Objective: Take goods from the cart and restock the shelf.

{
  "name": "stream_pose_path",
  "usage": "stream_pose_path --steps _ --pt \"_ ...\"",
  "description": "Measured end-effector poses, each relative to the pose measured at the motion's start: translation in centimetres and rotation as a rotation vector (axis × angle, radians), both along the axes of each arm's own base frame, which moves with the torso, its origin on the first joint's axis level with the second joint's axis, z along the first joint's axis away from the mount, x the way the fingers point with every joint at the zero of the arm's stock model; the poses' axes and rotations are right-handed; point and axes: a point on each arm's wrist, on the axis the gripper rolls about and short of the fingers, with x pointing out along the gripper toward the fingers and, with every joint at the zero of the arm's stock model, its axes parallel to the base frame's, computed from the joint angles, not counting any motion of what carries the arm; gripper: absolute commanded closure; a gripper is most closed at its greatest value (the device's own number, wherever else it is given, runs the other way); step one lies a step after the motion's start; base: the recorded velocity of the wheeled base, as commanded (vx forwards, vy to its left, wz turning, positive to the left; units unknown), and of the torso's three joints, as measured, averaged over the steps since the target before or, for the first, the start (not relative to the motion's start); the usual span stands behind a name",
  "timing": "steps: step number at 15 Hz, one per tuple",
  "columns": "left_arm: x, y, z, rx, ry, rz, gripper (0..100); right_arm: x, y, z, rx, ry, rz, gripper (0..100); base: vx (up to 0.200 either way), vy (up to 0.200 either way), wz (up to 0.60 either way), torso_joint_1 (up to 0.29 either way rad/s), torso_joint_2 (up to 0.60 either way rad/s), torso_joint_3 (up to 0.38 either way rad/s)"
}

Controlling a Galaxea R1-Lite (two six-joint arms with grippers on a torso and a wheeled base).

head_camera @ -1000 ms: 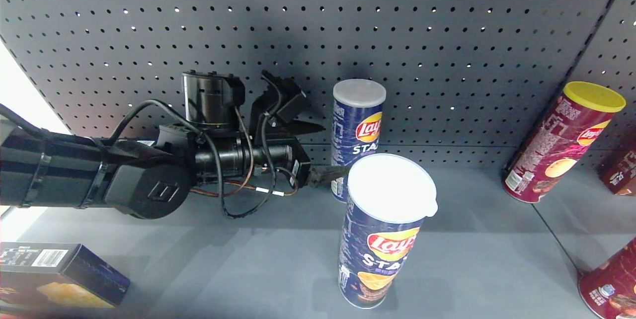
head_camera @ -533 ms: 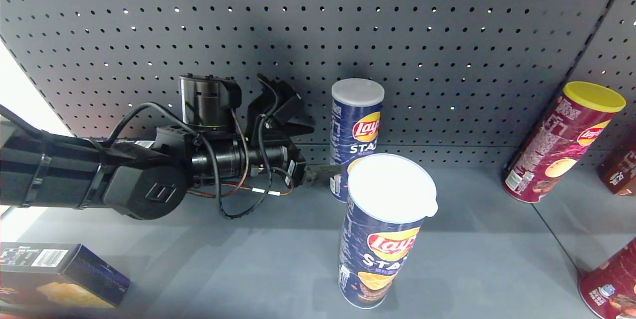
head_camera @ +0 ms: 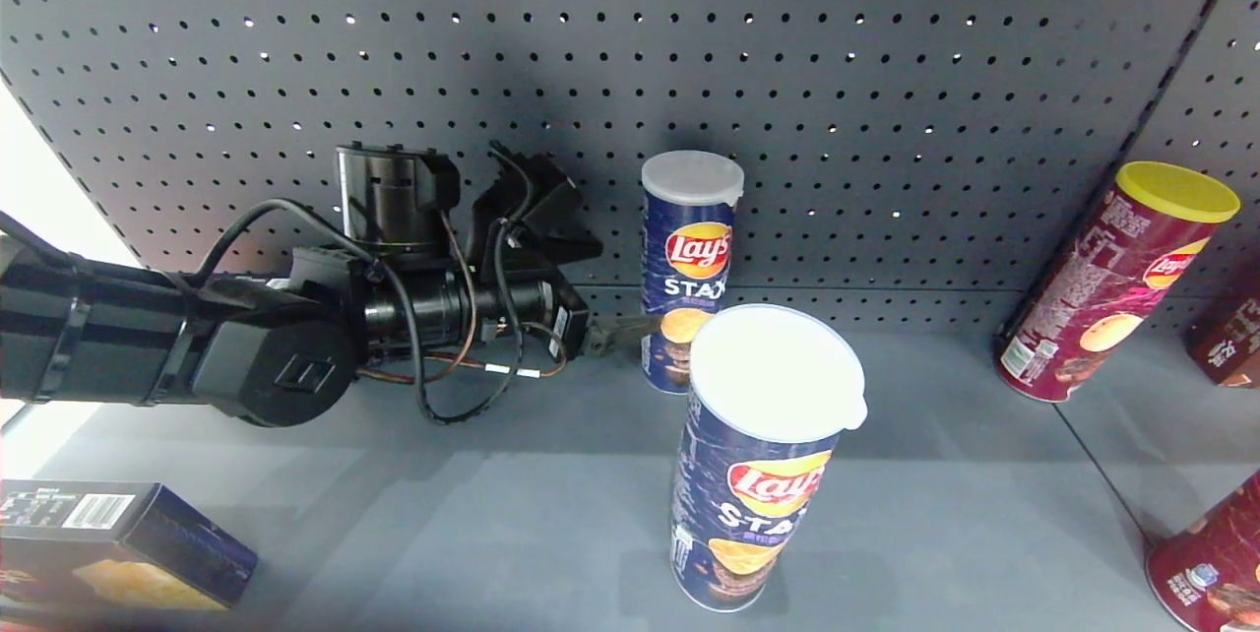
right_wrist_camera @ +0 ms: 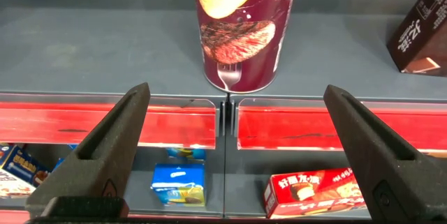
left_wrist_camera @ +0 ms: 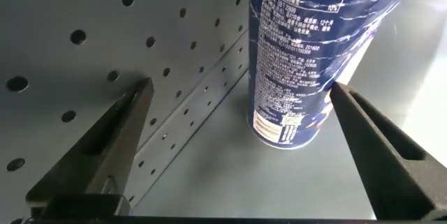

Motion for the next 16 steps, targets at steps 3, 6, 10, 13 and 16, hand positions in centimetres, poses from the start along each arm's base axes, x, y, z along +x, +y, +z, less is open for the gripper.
stream_pose_path --steps 3,6,10,13,16 --pt "-0.1 0.2 0.0 -0.004 -0.011 0.004 0 0.0 0.0 0.0 0.000 0.000 0.000 0 0.000 0.000 0.00 0.000 0.00 0.000" --pt "-1.3 0.5 0.5 -0.023 -0.054 -0.001 0 0.0 0.0 0.0 0.000 0.000 0.000 0 0.000 0.000 0.00 0.000 0.00 0.000" --pt "-4.4 1.7 1.5 -0.029 -0.068 -0.002 0 0.0 0.0 0.0 0.000 0.000 0.000 0 0.000 0.000 0.00 0.000 0.00 0.000" --pt "-7.7 3.1 3.4 -0.073 -0.084 0.037 0 0.0 0.0 0.0 0.000 0.000 0.000 0 0.000 0.000 0.00 0.000 0.00 0.000" --pt "-11.8 4.5 5.3 -0.111 -0.110 0.104 0 0.0 0.0 0.0 0.000 0.000 0.000 0 0.000 0.000 0.00 0.000 0.00 0.000"
